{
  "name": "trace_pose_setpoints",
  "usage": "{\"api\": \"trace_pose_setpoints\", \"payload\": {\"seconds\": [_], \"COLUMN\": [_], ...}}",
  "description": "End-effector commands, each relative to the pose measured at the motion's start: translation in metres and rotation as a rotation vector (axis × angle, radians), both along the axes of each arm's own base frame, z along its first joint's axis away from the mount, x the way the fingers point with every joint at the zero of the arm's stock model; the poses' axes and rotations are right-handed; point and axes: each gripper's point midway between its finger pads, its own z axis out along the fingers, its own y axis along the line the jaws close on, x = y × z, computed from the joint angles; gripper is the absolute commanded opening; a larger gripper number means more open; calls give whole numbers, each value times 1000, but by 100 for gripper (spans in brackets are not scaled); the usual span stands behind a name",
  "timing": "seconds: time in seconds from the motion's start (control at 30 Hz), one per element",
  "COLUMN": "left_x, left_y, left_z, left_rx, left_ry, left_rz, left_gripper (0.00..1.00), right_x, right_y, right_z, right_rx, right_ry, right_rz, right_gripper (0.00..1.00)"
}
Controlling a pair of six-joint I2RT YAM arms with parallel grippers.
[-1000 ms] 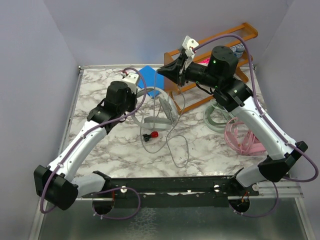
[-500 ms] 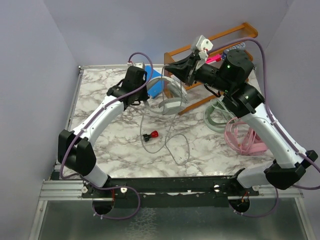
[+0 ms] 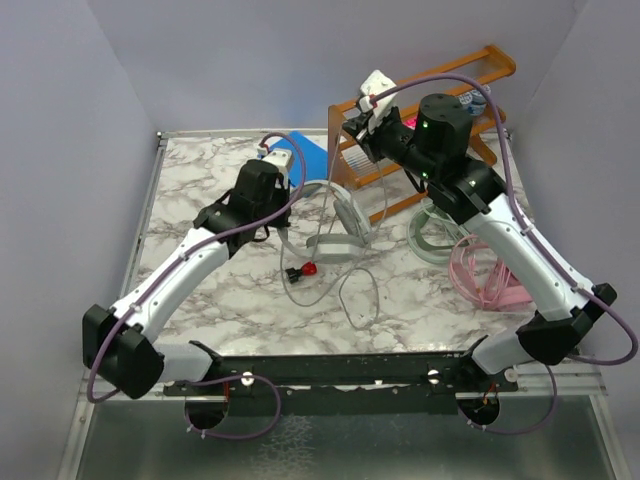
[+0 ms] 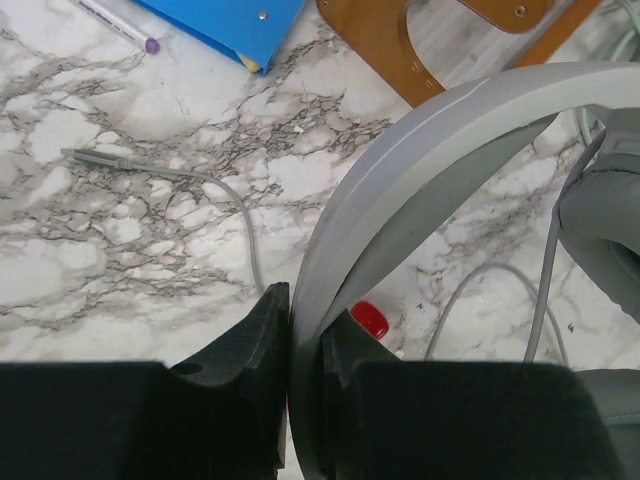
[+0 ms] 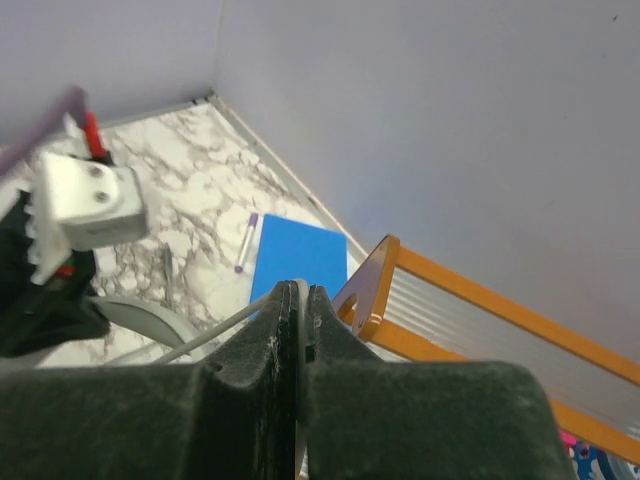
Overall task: Wrap the headphones
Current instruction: Wrap the headphones cable around the headphones.
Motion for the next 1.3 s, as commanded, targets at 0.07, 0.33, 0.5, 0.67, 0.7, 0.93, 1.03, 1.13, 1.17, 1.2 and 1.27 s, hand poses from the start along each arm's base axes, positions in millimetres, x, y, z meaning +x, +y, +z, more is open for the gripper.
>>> {"api": "trace_pose_setpoints", "payload": {"seconds": [0.07, 0.33, 0.5, 0.67, 0.7, 0.93, 1.03, 1.13, 1.17, 1.2, 1.27], "left_x": [-35, -69, -87, -98, -100, -110, -108, -110, -111, -111, -113], "left_y": [7, 6, 18, 20, 20, 21, 29, 32, 32, 31, 29], "left_z": [50, 116, 144, 167, 173, 202, 206, 214, 217, 219, 224], "left_rx": [16, -91, -136, -200, -219, -296, -274, -286, -295, -304, -319], "left_ry": [-183, -357, -415, -395, -398, -388, -399, -415, -418, -417, -416], "left_rz": [-174, -280, -255, -229, -228, -205, -163, -149, -150, -152, -159], "left_gripper": [0, 0, 0, 0, 0, 0, 0, 0, 0, 0, 0], "right_x": [12, 9, 0, -8, -11, -24, -25, -25, -26, -27, -32], "right_y": [-7, -12, -20, -17, -15, 5, 7, 10, 12, 15, 20], "right_z": [-8, -42, -59, -85, -90, -104, -111, -124, -128, -132, -138], "right_rx": [-76, -77, -61, -21, -6, 132, 165, 173, 176, 176, 189], "right_ry": [-14, 44, 56, 91, 93, 86, 83, 101, 112, 119, 135], "right_rz": [-56, -75, -86, -55, -40, 77, 86, 98, 106, 119, 156], "right_gripper": [1, 1, 5, 7, 7, 7, 7, 8, 8, 8, 12]}}
